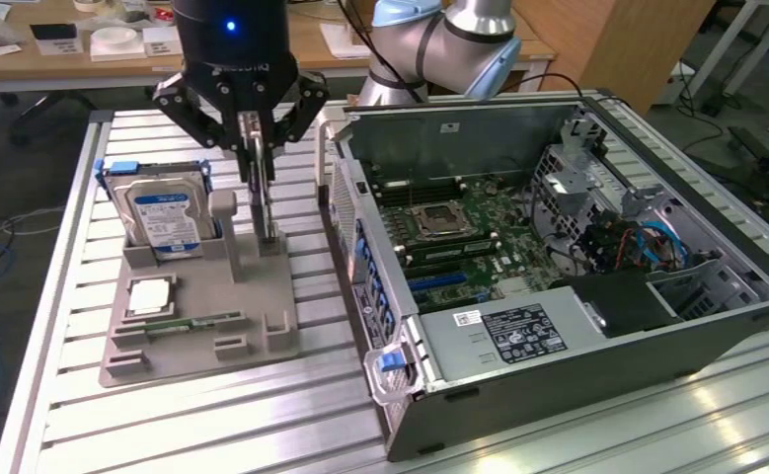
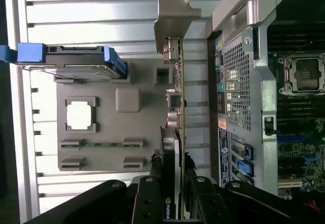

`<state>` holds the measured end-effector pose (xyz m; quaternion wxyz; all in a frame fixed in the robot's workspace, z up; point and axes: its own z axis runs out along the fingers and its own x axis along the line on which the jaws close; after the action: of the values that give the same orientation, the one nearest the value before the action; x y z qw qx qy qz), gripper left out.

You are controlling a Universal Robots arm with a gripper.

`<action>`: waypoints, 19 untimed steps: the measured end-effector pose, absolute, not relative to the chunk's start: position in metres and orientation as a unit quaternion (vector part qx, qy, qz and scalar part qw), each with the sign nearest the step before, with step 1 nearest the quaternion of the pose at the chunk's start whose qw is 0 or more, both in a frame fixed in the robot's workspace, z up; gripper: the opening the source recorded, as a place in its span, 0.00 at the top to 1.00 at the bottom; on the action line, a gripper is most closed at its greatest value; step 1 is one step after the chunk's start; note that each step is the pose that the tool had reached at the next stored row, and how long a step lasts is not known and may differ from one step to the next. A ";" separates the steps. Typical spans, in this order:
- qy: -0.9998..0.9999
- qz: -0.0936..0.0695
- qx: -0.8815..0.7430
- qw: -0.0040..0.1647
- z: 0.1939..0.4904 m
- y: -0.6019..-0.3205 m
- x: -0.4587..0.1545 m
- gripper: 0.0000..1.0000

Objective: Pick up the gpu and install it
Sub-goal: 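Pick up the gpu and move the gpu toward the slot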

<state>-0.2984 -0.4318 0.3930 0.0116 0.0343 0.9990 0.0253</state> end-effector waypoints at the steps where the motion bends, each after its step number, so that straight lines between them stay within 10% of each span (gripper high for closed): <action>1: 0.999 0.025 0.034 0.012 0.395 -0.432 -0.298 0.73; 19: 0.999 0.026 0.033 0.011 0.408 -0.432 -0.298 0.73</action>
<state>-0.2984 -0.4319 0.4079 0.0115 0.0328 0.9991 0.0262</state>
